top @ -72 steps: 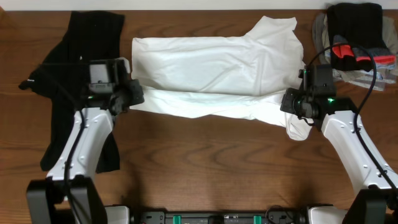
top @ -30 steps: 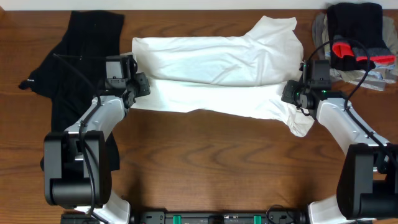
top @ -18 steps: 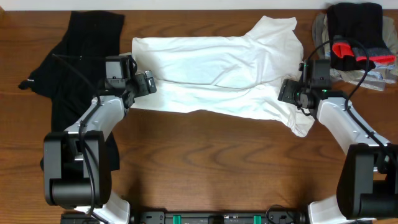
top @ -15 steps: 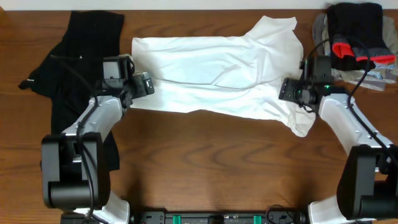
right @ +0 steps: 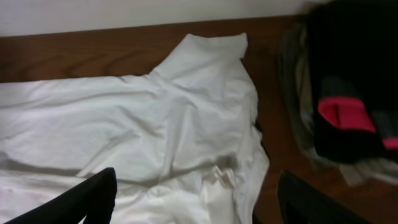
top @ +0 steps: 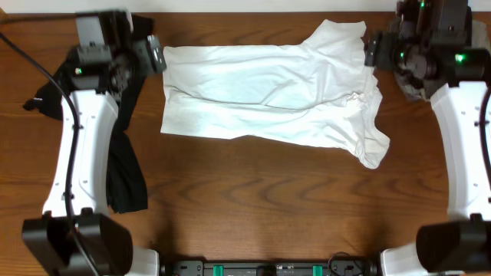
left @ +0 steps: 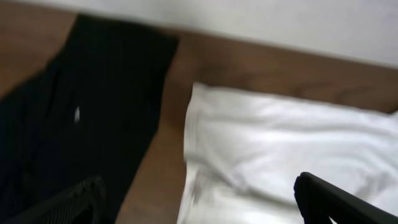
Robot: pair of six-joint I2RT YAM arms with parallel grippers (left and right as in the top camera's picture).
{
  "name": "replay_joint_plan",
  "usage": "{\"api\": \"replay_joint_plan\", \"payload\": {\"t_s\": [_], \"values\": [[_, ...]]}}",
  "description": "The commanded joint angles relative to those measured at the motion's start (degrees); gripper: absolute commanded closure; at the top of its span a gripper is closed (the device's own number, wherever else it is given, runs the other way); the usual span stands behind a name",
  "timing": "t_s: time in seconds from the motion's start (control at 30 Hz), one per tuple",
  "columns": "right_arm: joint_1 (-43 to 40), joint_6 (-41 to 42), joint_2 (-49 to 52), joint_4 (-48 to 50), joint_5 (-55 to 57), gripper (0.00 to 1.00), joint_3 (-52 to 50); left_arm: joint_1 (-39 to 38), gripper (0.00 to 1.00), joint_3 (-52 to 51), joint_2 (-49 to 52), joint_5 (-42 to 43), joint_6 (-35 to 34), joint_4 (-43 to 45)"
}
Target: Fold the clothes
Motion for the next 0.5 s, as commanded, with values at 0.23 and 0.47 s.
{"api": "replay_joint_plan", "payload": {"t_s": [0.23, 0.47], "values": [[1.7, -4.2, 11.0, 1.9, -3.2, 0.23, 2.0, 0.0, 0.02, 11.2, 20.9, 0.6, 5.0, 6.8], [3.5, -5.0, 11.0, 1.4, -3.0, 0.26, 2.0, -0.8, 0.02, 11.4, 28.5, 0.5, 7.1, 13.5]]}}
